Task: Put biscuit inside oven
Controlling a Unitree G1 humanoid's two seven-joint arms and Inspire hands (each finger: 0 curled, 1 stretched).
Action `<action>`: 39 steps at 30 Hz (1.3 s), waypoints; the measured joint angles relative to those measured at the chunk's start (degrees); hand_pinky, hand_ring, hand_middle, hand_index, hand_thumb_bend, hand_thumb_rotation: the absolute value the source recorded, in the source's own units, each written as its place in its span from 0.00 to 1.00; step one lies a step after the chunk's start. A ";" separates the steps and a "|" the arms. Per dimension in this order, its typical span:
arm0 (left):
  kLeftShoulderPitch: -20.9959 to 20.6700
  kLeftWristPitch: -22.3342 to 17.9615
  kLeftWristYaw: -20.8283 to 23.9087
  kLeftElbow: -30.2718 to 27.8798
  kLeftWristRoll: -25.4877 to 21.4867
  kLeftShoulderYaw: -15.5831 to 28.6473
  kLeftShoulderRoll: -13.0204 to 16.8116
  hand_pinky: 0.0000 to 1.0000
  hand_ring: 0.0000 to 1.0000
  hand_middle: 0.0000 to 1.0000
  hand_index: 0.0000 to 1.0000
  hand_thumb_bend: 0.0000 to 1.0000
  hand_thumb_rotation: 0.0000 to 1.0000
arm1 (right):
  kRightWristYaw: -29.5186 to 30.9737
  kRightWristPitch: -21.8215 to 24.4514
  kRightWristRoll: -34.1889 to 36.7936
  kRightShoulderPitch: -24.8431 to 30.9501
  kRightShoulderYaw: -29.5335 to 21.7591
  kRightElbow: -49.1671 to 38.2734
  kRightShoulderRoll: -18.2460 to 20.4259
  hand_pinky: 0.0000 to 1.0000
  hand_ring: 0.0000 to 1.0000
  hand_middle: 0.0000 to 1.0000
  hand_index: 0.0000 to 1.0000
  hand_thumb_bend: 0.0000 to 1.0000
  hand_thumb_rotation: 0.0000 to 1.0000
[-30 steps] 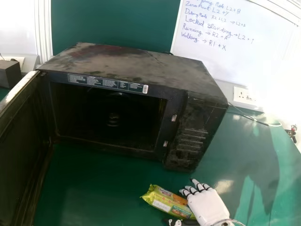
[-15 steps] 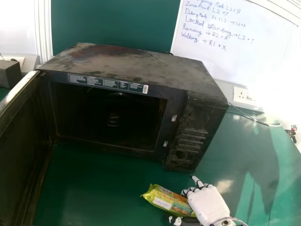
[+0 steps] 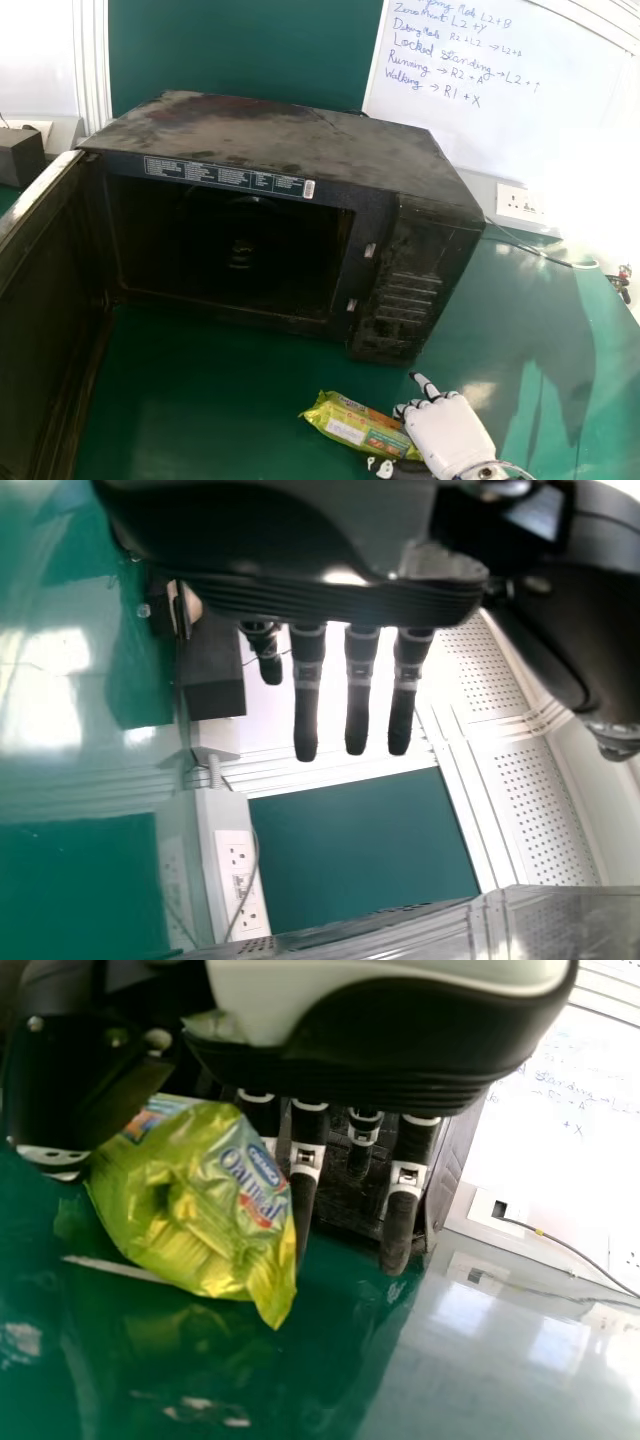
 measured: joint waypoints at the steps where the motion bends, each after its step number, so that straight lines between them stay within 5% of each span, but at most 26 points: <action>1: 0.00 -0.38 -0.01 0.03 0.06 -0.02 -0.01 0.66 0.74 0.82 0.80 0.93 0.26 | 0.03 -0.01 -0.04 0.04 -0.03 -0.02 -0.17 0.45 0.52 0.56 0.56 0.88 0.00; 22: 1.39 -0.66 0.06 -3.59 0.46 -0.67 -1.12 0.68 0.78 0.83 0.81 0.93 0.29 | 6.05 -0.16 -5.34 -3.93 1.98 -1.00 -3.54 0.47 0.56 0.62 0.59 0.91 0.00; 27: 1.54 -2.82 2.23 -3.72 4.89 -0.68 -1.42 0.69 0.78 0.84 0.81 0.93 0.29 | 6.83 -0.26 -5.42 -4.22 2.37 -1.46 -4.04 0.42 0.48 0.55 0.55 0.84 0.00; 28: 1.56 -3.03 2.71 -3.78 5.39 -0.68 -1.53 0.69 0.78 0.84 0.81 0.93 0.29 | 6.94 -0.30 -5.45 -4.37 2.51 -1.48 -4.16 0.40 0.47 0.53 0.52 0.68 0.02; 30: 1.60 -3.76 3.00 -3.77 6.19 -0.68 -1.60 0.69 0.78 0.84 0.82 0.92 0.29 | 7.09 -0.47 -5.45 -4.88 2.78 -1.48 -4.27 0.37 0.43 0.48 0.51 0.55 0.00; 39: 1.61 -3.12 7.56 -4.47 11.95 -1.11 -1.93 0.69 0.78 0.84 0.82 0.91 0.31 | 7.00 -1.23 -5.33 -6.23 3.47 -0.80 -4.68 0.34 0.40 0.48 0.49 0.52 0.00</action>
